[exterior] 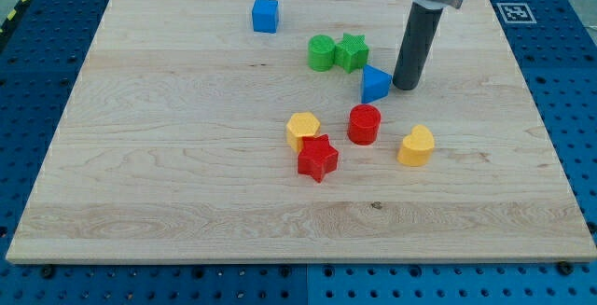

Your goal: Push the blue triangle towards center

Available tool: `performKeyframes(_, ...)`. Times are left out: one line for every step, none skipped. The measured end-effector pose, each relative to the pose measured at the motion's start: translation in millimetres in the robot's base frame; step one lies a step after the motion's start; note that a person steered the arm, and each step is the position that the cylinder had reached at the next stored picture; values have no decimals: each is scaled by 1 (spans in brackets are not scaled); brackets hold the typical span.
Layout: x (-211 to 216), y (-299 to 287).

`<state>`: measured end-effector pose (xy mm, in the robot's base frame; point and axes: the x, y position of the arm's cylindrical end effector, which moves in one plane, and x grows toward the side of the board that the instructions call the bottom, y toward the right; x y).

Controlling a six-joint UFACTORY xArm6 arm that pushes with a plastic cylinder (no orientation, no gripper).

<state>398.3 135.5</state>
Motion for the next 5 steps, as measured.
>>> performKeyframes(8, -10)
performKeyframes(33, -59)
performKeyframes(42, -78)
performKeyframes(42, -78)
performKeyframes(35, -66)
